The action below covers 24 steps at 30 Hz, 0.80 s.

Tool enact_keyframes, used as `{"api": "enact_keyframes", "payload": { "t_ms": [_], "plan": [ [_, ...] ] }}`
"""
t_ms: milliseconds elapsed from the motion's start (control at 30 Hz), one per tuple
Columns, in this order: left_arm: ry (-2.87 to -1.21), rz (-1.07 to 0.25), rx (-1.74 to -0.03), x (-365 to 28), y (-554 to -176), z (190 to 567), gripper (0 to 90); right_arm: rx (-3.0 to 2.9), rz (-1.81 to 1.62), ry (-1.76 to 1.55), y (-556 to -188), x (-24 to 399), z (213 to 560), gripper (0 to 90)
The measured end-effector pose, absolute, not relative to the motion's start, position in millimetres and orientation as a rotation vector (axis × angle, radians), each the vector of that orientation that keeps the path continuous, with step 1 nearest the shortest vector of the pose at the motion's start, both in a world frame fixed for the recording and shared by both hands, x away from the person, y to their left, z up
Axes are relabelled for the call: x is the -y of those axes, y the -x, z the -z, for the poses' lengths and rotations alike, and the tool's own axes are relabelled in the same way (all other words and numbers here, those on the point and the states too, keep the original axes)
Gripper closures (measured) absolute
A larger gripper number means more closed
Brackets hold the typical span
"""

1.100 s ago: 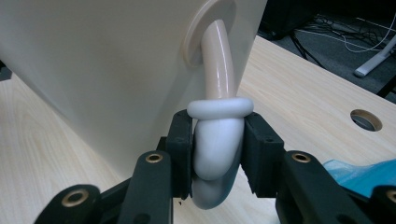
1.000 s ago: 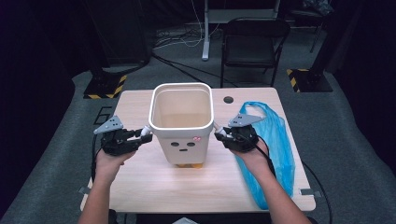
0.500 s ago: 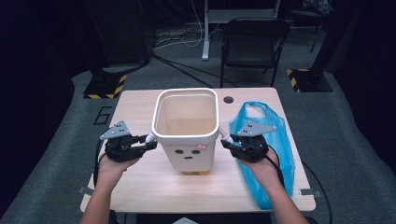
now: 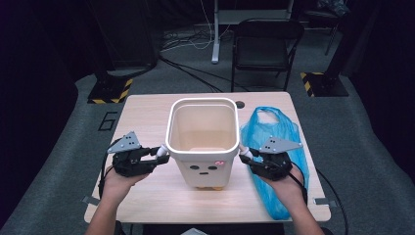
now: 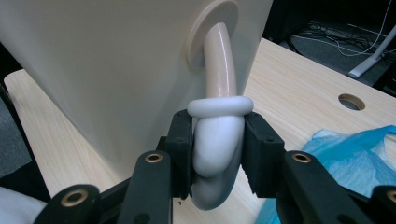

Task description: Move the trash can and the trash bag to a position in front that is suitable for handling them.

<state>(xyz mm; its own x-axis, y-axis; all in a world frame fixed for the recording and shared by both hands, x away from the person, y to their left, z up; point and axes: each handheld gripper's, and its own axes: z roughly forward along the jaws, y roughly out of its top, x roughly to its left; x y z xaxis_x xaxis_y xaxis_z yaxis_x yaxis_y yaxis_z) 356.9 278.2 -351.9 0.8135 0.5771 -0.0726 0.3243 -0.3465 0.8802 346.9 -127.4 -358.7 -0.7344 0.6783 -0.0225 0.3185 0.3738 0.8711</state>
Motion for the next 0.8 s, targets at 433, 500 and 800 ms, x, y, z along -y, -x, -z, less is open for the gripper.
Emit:
{"api": "enact_keyframes", "payload": {
  "t_ms": [433, 500, 800],
  "plan": [
    [-2.015, -0.296, -0.641, -263.4, -349.6, 350.1, 59.9, -2.287, -1.295, -0.881, -338.7, 141.1, 364.3, 66.1],
    [-2.016, -0.294, -0.636, -263.9, -349.8, 351.0, 59.9, -2.289, -1.307, -0.878, -338.0, 142.5, 364.9, 65.9],
    [-2.058, -0.241, -0.635, -265.5, -354.8, 356.7, 59.1, -2.314, -1.289, -0.855, -340.5, 142.3, 371.0, 65.7]
  ]
}}
